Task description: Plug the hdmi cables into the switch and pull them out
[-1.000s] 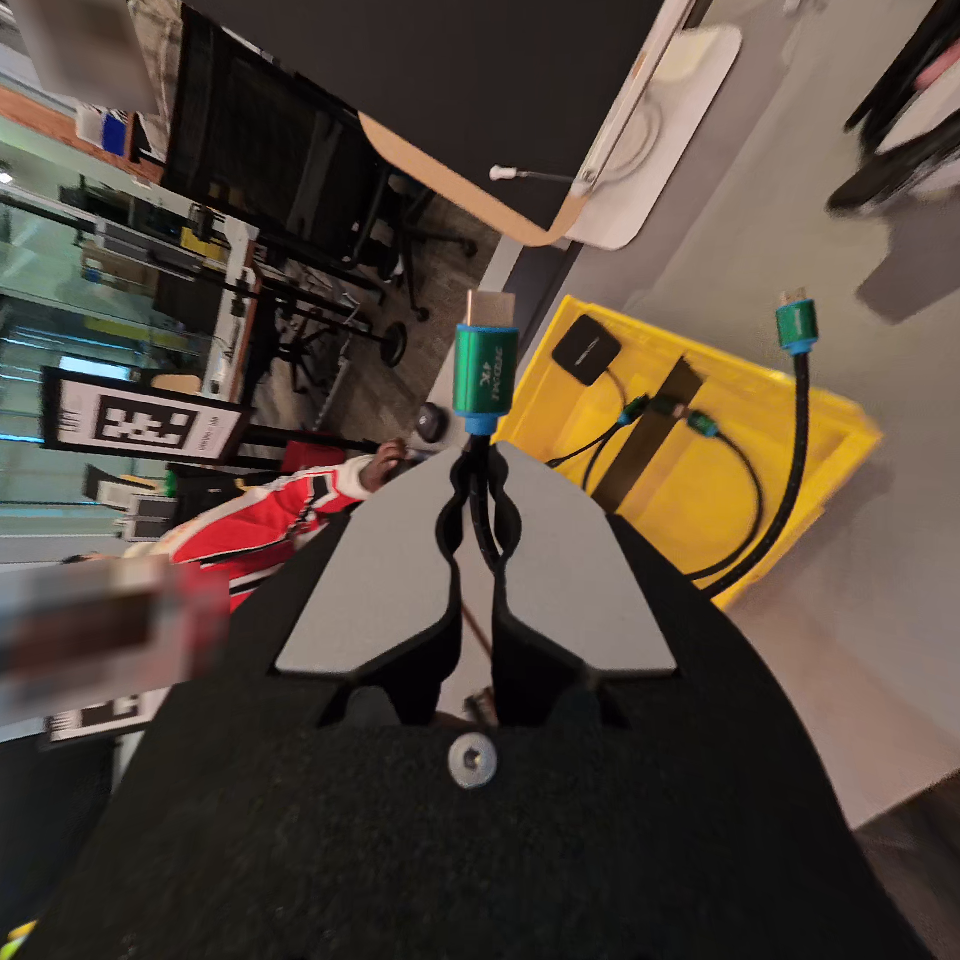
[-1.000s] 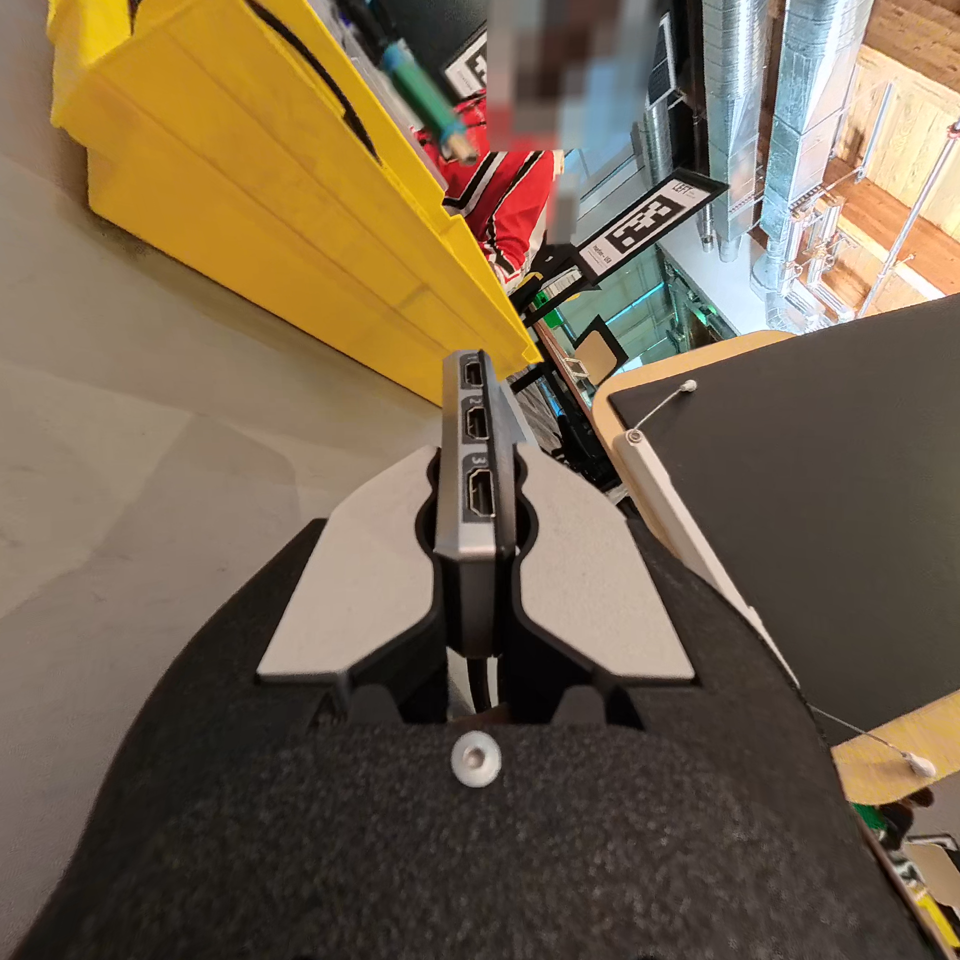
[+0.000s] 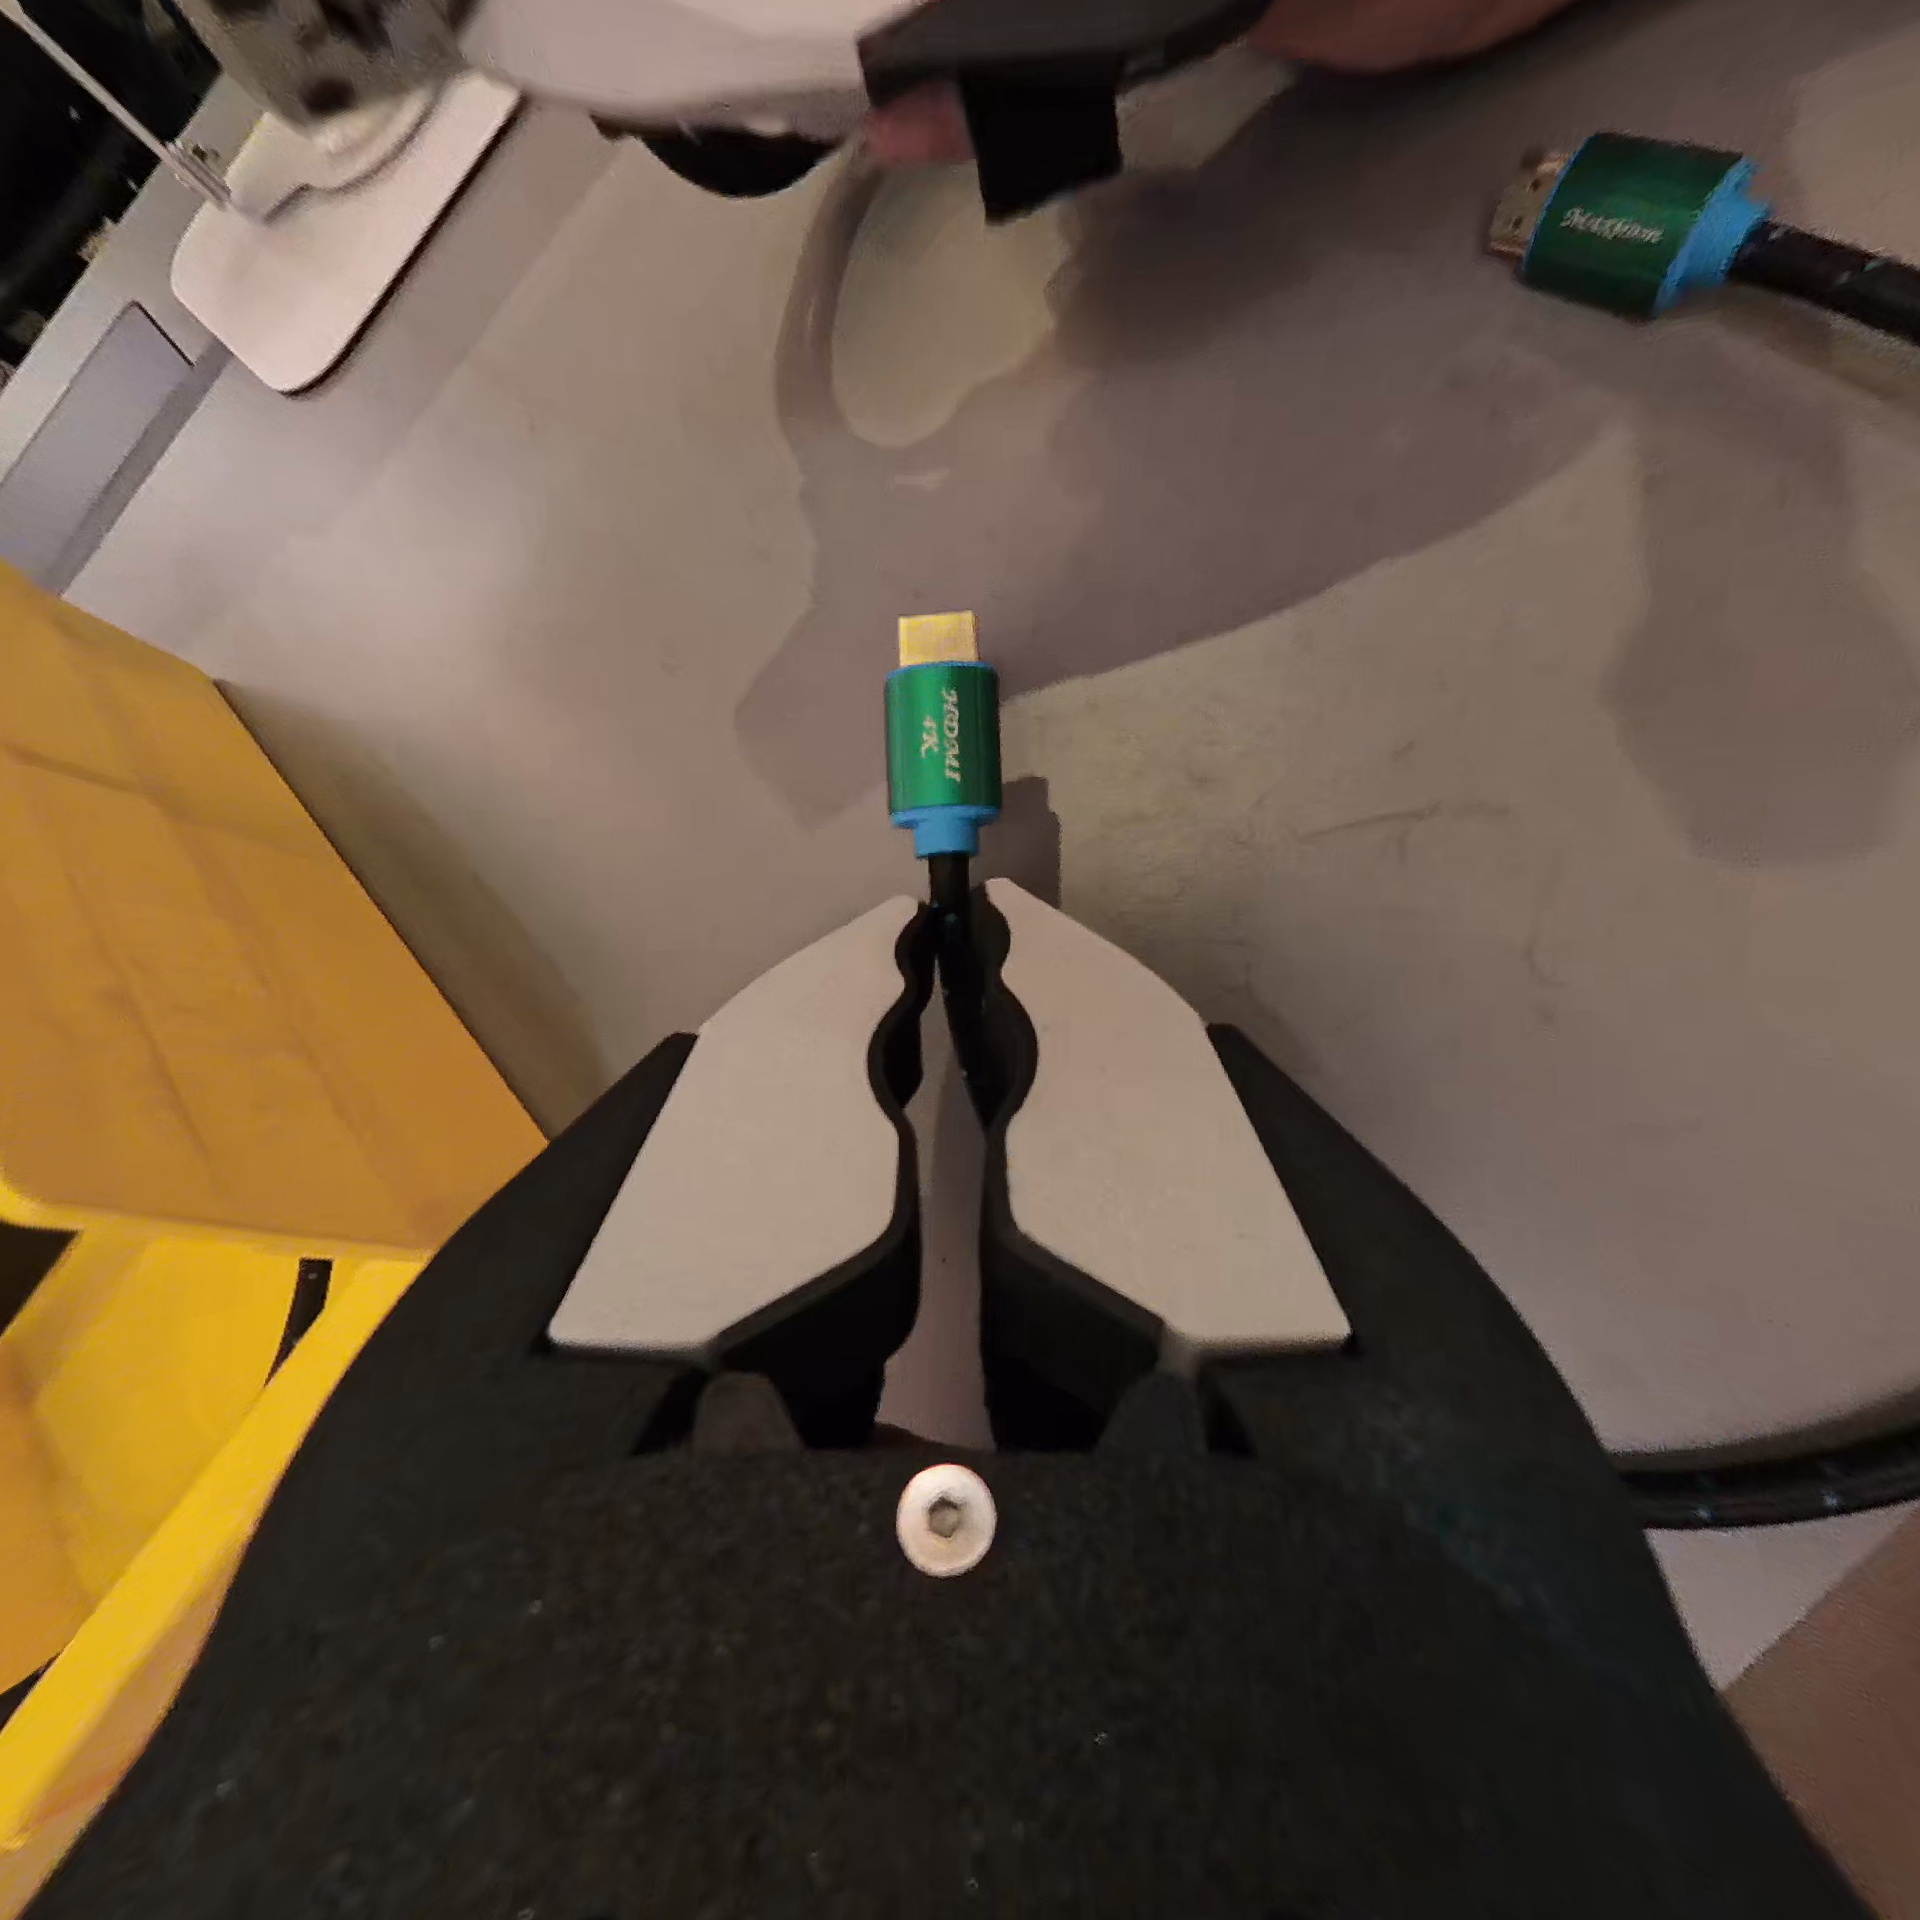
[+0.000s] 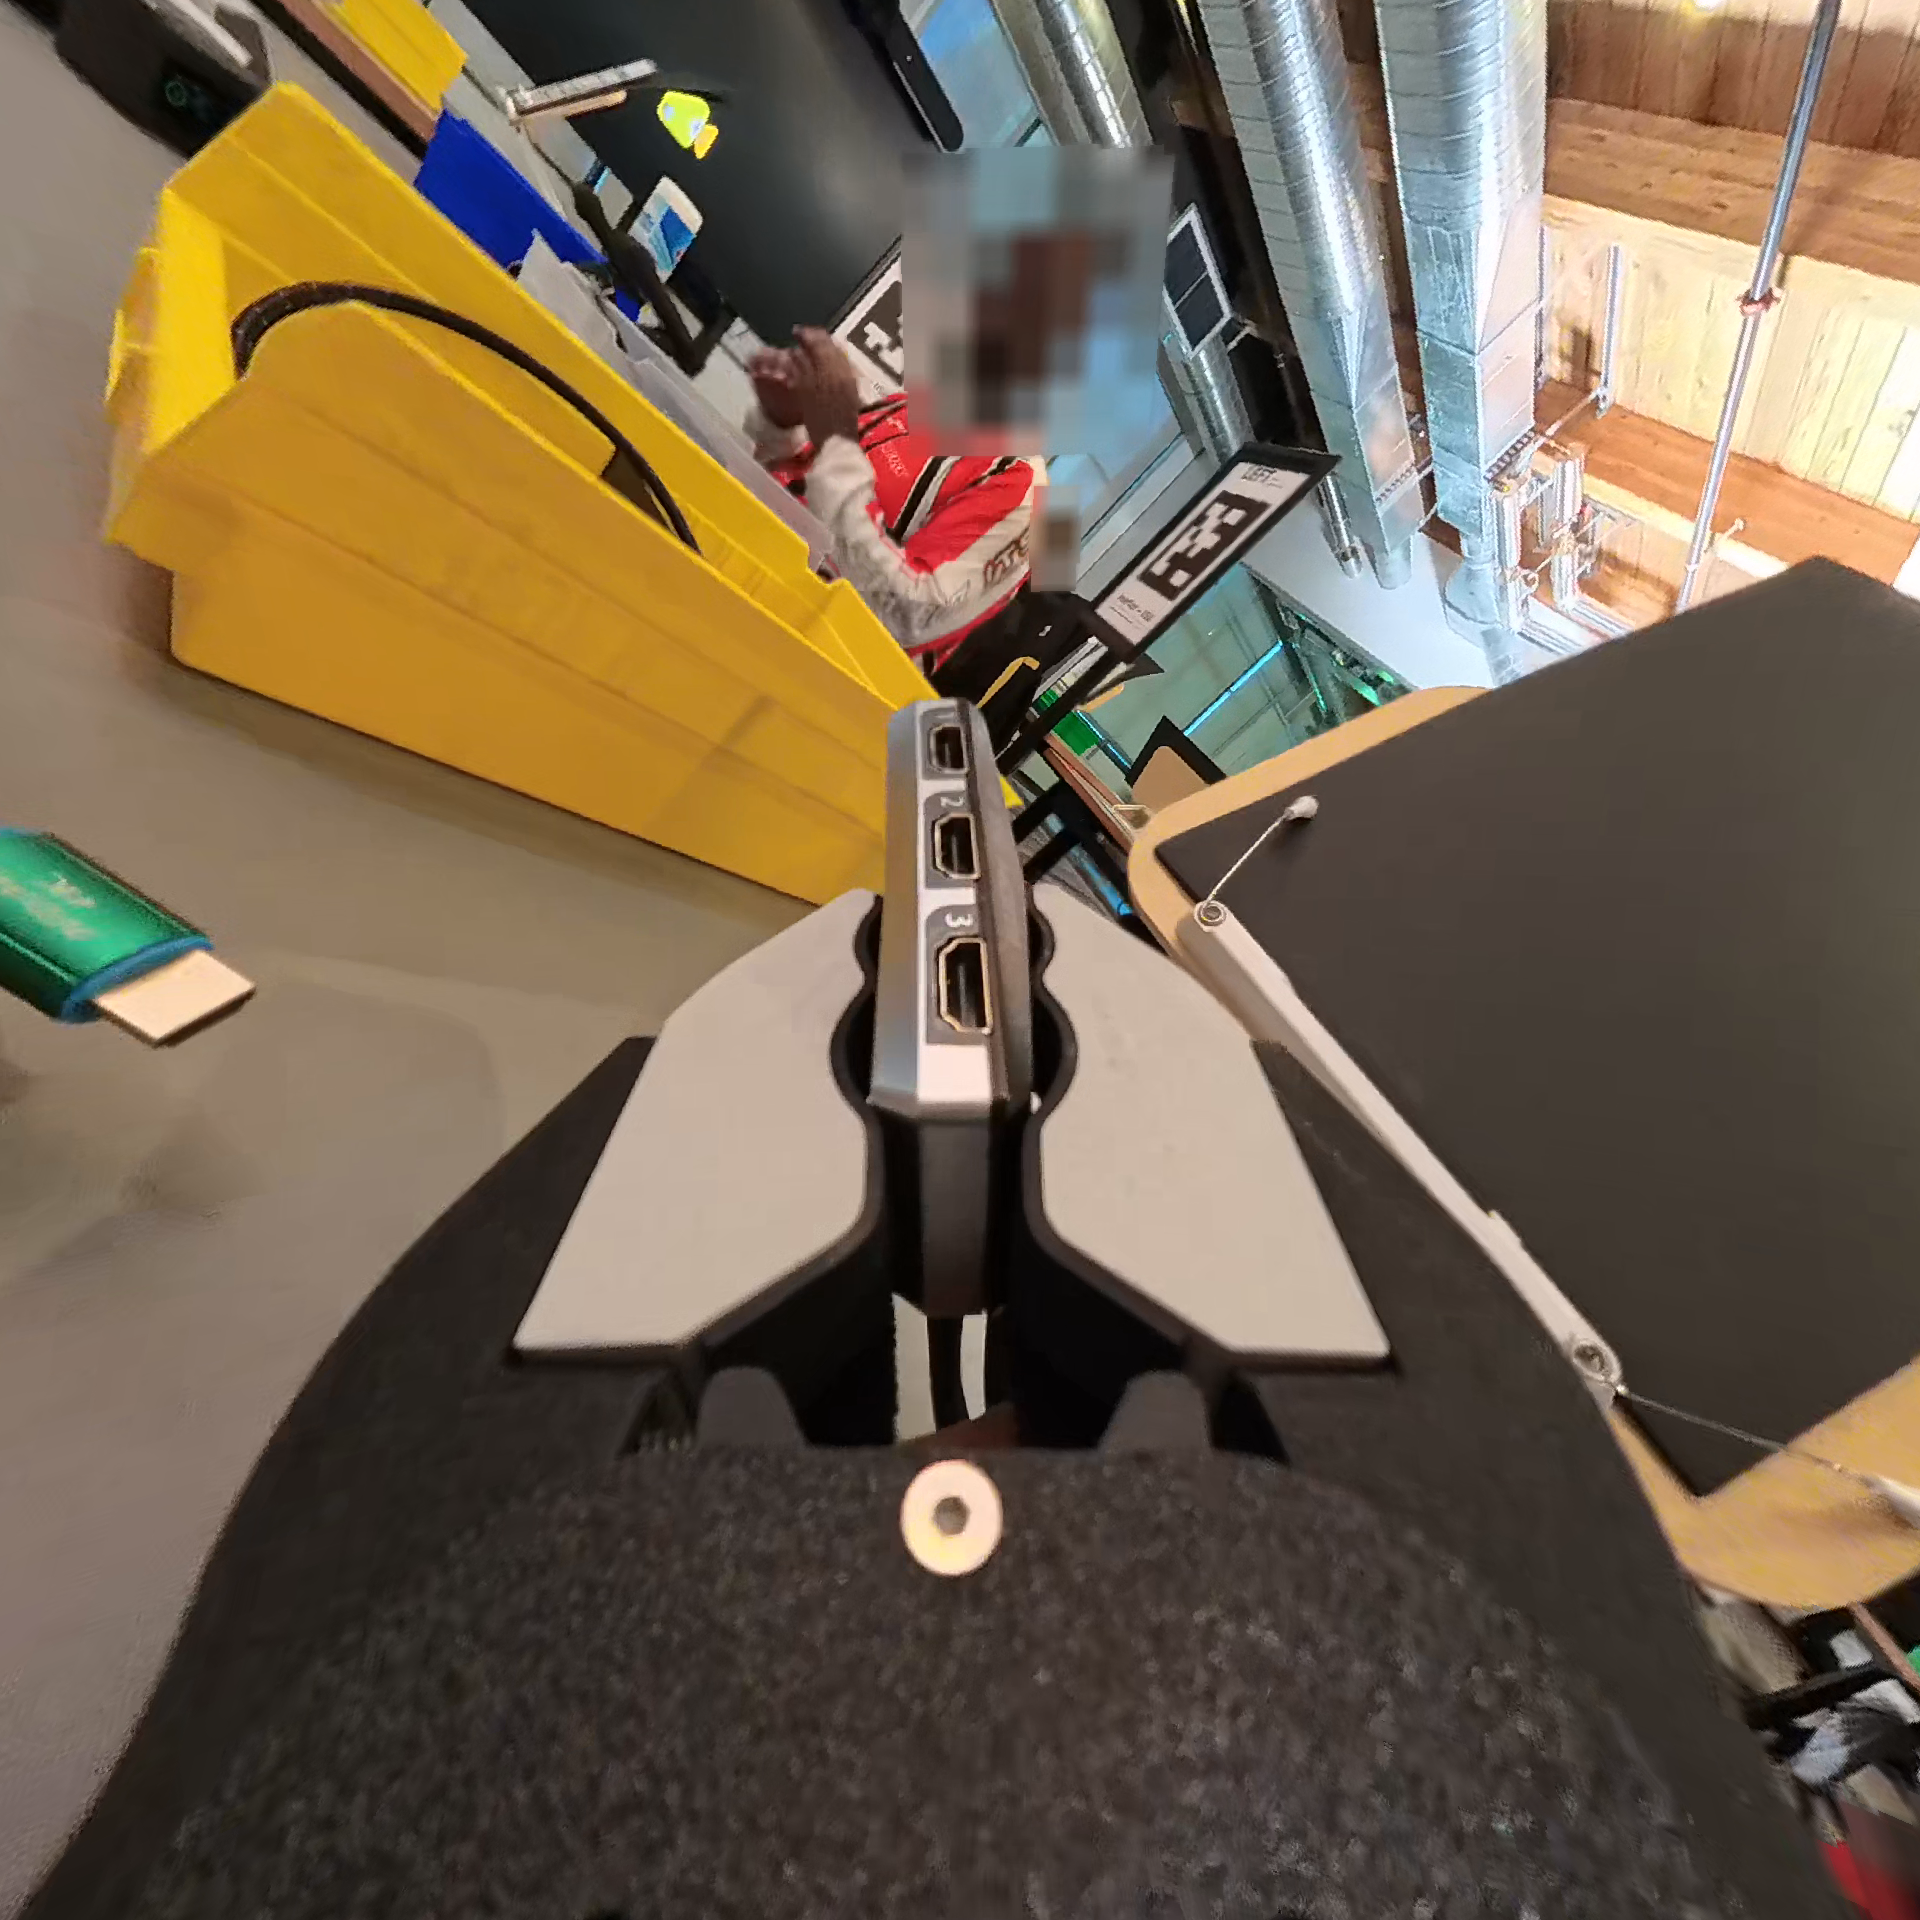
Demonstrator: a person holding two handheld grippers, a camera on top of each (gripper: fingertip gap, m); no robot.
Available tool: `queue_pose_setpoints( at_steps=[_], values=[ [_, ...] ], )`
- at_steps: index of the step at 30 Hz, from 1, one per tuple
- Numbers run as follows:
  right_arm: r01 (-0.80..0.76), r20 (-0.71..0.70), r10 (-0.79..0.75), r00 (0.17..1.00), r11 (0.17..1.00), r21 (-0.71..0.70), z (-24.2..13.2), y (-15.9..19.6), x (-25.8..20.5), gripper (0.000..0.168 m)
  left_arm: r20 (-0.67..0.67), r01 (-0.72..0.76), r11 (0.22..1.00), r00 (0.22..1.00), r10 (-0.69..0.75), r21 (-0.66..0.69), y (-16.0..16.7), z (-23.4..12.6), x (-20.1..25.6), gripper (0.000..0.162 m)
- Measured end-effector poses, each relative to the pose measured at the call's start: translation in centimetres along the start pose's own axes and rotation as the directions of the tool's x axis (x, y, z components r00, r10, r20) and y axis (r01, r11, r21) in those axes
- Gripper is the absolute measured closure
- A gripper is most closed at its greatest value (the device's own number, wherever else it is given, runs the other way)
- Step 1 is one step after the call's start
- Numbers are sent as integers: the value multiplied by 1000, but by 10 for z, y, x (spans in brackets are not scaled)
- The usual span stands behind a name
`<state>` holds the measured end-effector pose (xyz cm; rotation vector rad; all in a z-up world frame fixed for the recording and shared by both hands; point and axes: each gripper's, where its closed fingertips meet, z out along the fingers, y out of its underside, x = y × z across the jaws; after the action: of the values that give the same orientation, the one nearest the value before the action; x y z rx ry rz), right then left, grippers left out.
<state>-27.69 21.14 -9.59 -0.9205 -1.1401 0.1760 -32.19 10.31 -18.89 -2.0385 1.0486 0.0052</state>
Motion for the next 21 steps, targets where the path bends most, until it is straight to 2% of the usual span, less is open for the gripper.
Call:
queue_pose_setpoints(
  at_steps=[3, 7, 12, 21],
  values=[
    [84, 20, -83, 996, 996, -8, 1, -1, -11, 146, -1, 29, 998, 1000, -29, 56, -6, -8, -7, 156],
    [172, 38, -171, 985, 985, -20, 2, -1, -22, 146, -80, 119, 989, 990, -112, 90, -17, -24, -15, 157],
    [293, 41, -291, 956, 954, -64, 5, 5, -29, 145, -134, 138, 990, 982, -132, 36, -33, -25, -24, 157],
    [484, 5, -488, 873, 865, -131, 8, 6, -32, 145, -137, 253, 966, 956, -258, -52, -50, -13, -36, 156]
  ],
)
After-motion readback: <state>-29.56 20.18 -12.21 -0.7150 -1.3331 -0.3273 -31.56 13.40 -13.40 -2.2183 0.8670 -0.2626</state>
